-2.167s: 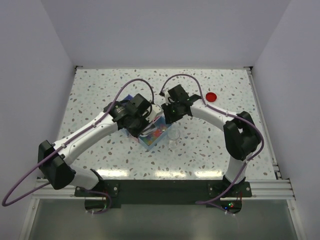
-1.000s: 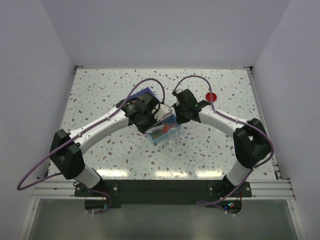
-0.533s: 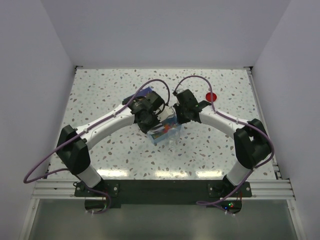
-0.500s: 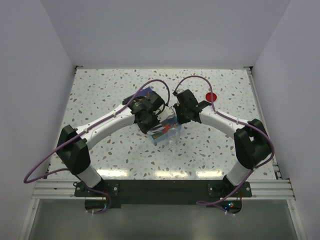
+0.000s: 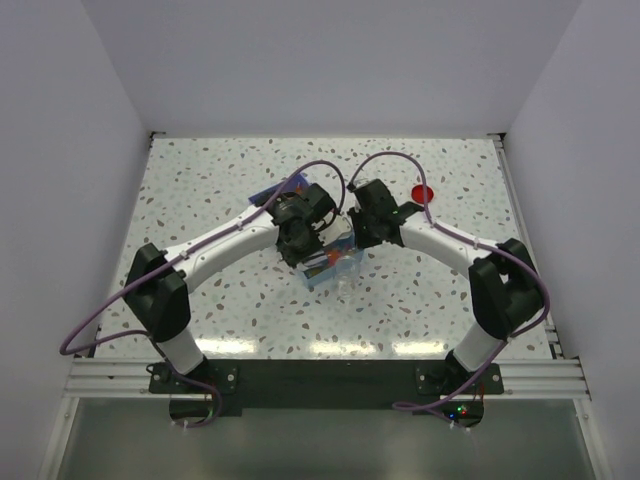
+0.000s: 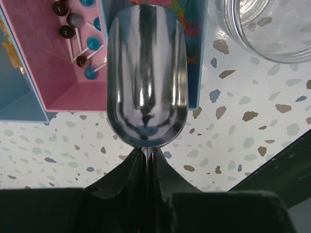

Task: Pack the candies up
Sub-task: Adjust the storage box at the center of the board, then adjust the spatula.

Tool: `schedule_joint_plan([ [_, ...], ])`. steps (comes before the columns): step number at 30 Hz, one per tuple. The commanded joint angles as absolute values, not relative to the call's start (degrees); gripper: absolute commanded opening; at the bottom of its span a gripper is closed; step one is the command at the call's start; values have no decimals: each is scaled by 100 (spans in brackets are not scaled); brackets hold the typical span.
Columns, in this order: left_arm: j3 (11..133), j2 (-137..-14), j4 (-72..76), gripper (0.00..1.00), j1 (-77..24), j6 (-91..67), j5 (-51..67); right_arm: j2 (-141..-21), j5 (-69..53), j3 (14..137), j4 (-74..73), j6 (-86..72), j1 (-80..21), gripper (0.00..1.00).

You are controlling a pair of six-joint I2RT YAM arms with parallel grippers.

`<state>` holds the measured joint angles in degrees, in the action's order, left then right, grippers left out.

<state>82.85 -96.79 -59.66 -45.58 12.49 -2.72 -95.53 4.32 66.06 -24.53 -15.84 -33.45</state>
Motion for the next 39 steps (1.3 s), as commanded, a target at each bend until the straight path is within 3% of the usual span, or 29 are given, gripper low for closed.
schedule_joint_plan([
  [1,8578,-9730,-6135,0,-4605,1160,-466,-9299,475,6636,-2197,-1705,-3278,6],
  [2,8622,-9677,-6117,0,-4597,1143,-535,-9281,475,6653,-2206,-1696,-3278,15],
  [6,8570,-9405,-5880,0,-4588,1186,-519,-9115,466,6785,-2381,-1644,-3217,32],
  [13,8007,-8825,-5134,0,-4465,1248,-282,-8579,-280,6960,-2584,-1591,-2664,54],
  [24,7339,-7761,-4132,0,-4026,1608,526,-8516,-3055,7058,-1943,-2188,-2373,58],
  [39,6574,-6952,-2998,0,-3516,1652,1933,-9132,-4623,6961,-958,-2988,-2092,60],
])
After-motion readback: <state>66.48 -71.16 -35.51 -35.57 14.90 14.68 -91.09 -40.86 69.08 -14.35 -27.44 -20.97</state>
